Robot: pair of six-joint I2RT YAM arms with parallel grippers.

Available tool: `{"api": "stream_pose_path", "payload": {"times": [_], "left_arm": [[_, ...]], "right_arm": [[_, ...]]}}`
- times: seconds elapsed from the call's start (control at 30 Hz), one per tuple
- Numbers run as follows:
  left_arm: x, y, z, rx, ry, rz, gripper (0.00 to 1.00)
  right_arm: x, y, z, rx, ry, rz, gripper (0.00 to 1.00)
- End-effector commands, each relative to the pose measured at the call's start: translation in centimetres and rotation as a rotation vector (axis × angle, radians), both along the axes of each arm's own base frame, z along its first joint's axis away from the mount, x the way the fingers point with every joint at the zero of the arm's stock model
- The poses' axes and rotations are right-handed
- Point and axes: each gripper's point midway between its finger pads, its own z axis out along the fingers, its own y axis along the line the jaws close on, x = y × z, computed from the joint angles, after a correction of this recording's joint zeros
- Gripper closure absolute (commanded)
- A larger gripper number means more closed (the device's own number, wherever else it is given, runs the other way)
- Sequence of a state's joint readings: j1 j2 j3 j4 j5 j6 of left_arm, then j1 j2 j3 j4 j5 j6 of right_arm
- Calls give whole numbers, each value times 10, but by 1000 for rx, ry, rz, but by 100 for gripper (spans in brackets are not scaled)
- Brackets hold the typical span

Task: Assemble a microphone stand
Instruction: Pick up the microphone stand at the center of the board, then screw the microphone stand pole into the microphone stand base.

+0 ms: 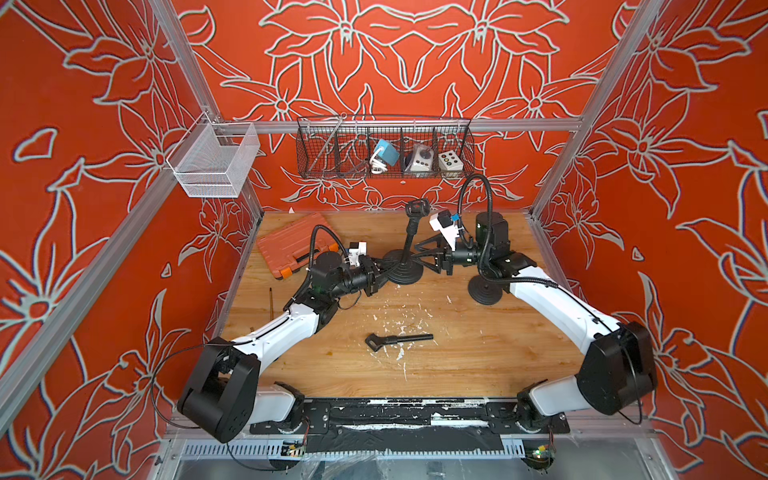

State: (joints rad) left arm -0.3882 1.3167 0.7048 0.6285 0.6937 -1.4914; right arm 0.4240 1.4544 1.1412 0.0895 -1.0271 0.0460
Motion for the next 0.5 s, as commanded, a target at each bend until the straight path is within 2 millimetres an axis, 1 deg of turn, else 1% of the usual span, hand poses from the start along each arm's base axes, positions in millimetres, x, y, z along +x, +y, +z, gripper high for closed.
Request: {"api": "stream_pose_path", "payload": {"times": [0.0,0.3,0.47], "left_arm": [[-9,1,40,-53,-139,-26,100],[-10,0,42,-57,-129,-40,100],[-9,-2,42,-64,-120,-48,100]], "right_arm": [[-3,5,13,75,-49,63,52],[-3,12,17,134,-67,92,55],[-7,18,14,140,-83,110,58]]}}
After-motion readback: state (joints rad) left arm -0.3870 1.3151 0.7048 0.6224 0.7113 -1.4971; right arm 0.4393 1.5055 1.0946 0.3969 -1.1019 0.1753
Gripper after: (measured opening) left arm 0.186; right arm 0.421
